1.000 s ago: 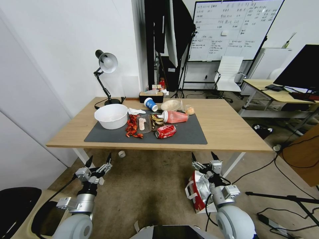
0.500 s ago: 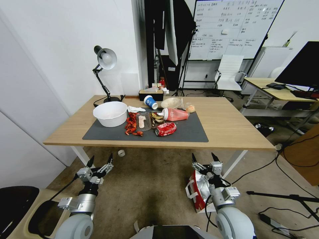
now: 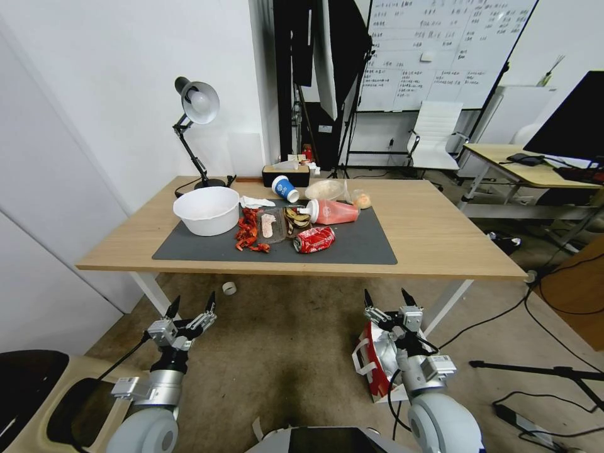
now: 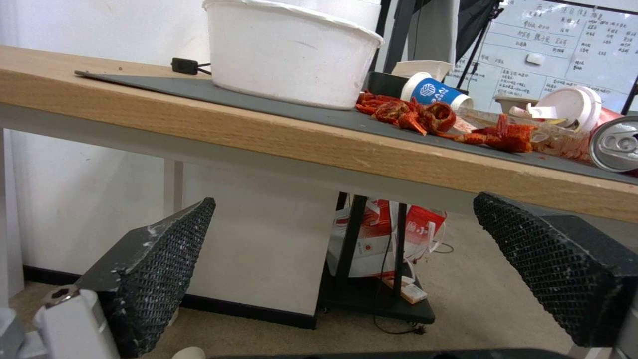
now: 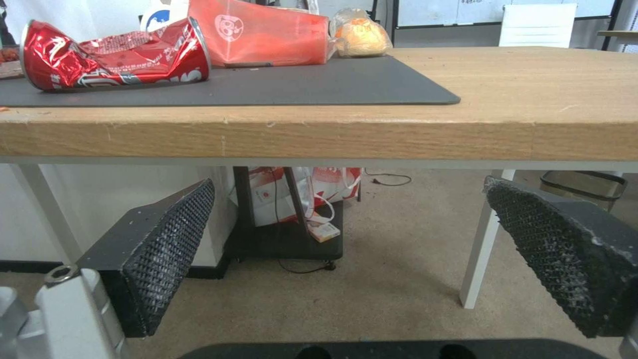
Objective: Pick up the food delivery bag from the floor and place it on the table.
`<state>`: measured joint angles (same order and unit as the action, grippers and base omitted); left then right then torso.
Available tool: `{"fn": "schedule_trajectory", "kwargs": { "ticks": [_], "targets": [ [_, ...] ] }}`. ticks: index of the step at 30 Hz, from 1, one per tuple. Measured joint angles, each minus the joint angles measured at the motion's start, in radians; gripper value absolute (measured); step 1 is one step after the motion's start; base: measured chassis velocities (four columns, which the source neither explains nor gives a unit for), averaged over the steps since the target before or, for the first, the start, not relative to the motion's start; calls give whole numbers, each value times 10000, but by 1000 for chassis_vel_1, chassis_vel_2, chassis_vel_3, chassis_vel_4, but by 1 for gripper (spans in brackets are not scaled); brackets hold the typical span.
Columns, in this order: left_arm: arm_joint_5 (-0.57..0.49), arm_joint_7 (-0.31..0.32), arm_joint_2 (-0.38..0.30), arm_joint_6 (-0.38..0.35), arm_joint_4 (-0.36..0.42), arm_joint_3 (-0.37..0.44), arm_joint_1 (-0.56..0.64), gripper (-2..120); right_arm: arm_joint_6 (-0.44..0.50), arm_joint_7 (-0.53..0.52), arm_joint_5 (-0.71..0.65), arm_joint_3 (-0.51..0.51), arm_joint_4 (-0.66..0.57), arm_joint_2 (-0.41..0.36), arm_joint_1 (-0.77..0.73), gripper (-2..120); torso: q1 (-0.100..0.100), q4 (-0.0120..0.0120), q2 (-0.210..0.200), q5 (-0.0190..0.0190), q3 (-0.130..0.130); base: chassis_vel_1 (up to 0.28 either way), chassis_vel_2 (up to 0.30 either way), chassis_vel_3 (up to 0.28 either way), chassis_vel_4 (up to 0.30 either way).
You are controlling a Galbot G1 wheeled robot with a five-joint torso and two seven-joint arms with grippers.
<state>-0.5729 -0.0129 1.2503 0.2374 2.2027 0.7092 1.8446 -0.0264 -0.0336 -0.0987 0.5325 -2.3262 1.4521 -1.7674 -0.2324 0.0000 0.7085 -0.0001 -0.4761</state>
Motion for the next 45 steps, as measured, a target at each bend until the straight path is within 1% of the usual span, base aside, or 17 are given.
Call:
{"fn": "schedule_trajectory", "kwargs": {
  "ticks": [10, 17, 24, 29, 30, 35, 45],
  "targets": [
    [436, -9, -12, 68, -52, 157, -35, 100, 32, 47, -99, -18, 43, 34, 65, 100, 185, 0, -448, 1, 262, 0, 0, 0, 0],
    [445, 10, -38, 76, -54, 215, -27, 100, 45, 85, -139, -19, 47, 18, 85, 100, 277, 0, -687, 1, 409, 0, 0, 0, 0],
    [416, 21, -60, 62, 26, 222, 26, 100, 35, 102, -156, -66, 91, 33, 110, 100, 424, 0, -1065, 1, 642, 0, 0, 0, 0],
    [397, 20, -72, 58, 44, 245, 35, 100, 9, 123, -158, -56, 72, -19, 124, 100, 470, 0, -1184, 1, 714, 0, 0, 0, 0],
    [392, 18, -70, 54, 42, 244, 31, 100, 0, 123, -162, -34, 55, -59, 134, 100, 507, 0, -1281, 1, 774, 0, 0, 0, 0],
    [402, -4, -64, 35, 29, 195, 6, 100, -7, 81, -173, 3, 67, -84, 131, 100, 597, 0, -1516, 1, 920, 0, 0, 0, 0],
    [372, -25, -127, -2, -11, 195, -121, 100, -27, 69, -175, 22, 70, -68, 156, 100, 746, 0, -1881, 1, 1136, 0, 0, 0, 0]
  ]
}}
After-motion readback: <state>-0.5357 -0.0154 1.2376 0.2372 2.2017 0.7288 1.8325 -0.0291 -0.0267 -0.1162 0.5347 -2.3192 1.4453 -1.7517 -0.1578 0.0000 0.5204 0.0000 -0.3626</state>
